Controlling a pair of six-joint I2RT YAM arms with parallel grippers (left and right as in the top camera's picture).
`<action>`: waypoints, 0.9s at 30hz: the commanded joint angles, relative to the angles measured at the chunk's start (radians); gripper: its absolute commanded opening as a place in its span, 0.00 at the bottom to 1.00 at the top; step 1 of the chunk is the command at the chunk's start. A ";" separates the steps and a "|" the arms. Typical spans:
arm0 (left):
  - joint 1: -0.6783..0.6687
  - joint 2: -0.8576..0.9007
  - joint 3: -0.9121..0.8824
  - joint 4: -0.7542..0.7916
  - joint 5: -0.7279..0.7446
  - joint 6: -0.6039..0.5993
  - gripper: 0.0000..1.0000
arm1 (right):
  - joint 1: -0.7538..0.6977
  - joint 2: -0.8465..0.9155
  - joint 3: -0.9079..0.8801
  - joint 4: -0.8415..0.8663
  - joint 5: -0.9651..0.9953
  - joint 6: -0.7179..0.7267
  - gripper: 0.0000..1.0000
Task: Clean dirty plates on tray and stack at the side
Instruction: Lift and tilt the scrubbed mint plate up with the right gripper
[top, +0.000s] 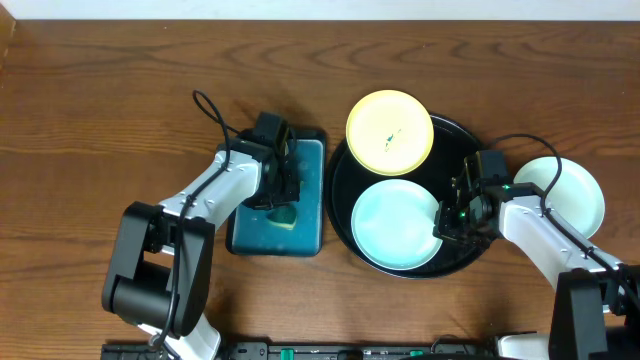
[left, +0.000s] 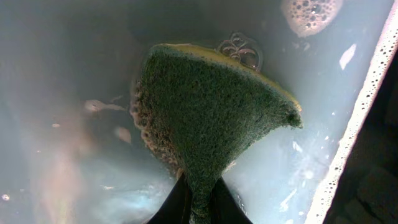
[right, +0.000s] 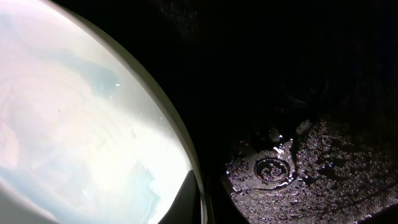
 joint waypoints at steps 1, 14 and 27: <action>0.002 0.068 -0.027 -0.005 -0.032 -0.006 0.07 | 0.006 -0.004 -0.007 0.000 0.030 0.005 0.01; 0.002 0.068 -0.027 -0.005 -0.029 -0.006 0.07 | 0.006 -0.040 0.039 -0.027 0.030 -0.028 0.01; 0.002 0.068 -0.027 -0.005 -0.029 -0.006 0.07 | 0.007 -0.310 0.131 -0.102 0.312 -0.091 0.01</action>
